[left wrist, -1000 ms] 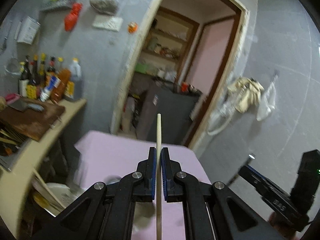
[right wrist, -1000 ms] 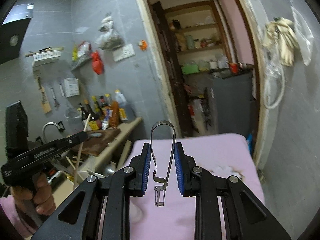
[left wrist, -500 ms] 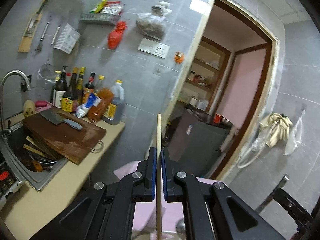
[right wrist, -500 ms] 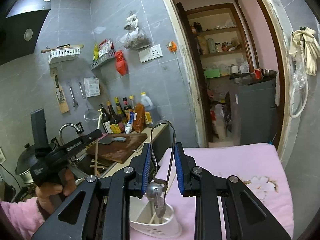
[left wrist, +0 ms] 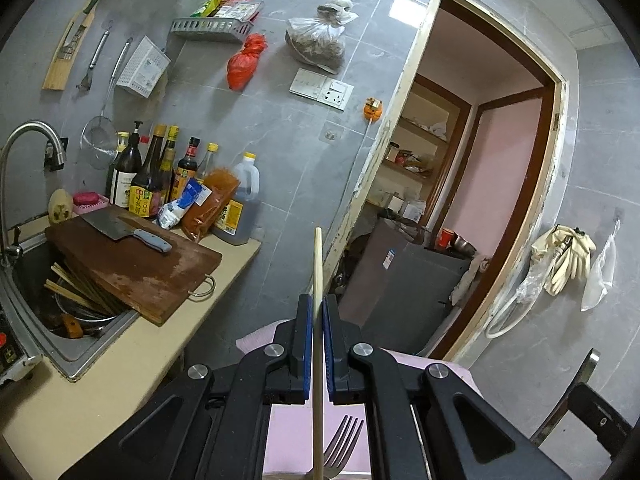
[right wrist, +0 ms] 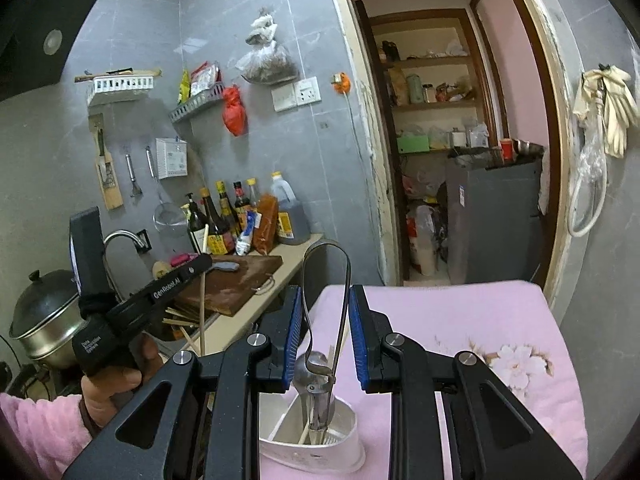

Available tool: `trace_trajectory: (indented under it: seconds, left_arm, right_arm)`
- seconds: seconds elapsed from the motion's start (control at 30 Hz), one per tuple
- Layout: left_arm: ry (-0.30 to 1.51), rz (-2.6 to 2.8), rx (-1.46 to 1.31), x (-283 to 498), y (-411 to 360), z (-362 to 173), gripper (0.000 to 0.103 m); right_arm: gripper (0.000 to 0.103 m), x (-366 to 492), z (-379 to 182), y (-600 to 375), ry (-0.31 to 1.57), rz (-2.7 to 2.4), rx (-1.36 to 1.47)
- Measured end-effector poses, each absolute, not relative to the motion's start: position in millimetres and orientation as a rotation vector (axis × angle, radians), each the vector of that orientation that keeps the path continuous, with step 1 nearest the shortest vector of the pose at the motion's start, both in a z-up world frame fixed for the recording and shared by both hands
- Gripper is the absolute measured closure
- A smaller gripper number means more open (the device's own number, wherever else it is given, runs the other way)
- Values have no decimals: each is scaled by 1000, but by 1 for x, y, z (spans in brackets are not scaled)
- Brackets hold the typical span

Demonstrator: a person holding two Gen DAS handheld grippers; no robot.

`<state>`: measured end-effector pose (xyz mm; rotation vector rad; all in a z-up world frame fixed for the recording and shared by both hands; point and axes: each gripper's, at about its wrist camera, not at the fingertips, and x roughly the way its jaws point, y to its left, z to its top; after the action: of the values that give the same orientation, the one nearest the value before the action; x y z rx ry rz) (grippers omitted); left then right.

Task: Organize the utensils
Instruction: 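Lift the chopstick and tongs and carry both over the white caddy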

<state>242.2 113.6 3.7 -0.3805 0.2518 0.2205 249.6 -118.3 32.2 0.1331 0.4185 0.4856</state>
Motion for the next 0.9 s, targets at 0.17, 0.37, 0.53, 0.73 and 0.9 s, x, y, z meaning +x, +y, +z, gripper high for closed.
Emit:
trace_trajectory:
  seconds: [0.17, 0.37, 0.53, 0.73, 0.9]
  left_arm:
    - [242, 221, -367, 242, 112, 0, 98]
    - [243, 230, -359, 240, 113, -5, 98]
    - [242, 234, -360, 239, 112, -8, 98]
    - [244, 233, -352, 239, 110, -9, 97]
    - [254, 224, -321, 237, 103, -11, 97]
  right_arm:
    - [82, 249, 19, -115, 435, 474, 131]
    - [82, 250, 11, -109, 450, 475, 127]
    - [82, 249, 7, -107, 454, 477, 116]
    - [82, 247, 2, -107, 466, 478, 113]
    - [82, 247, -3, -107, 488, 484, 109]
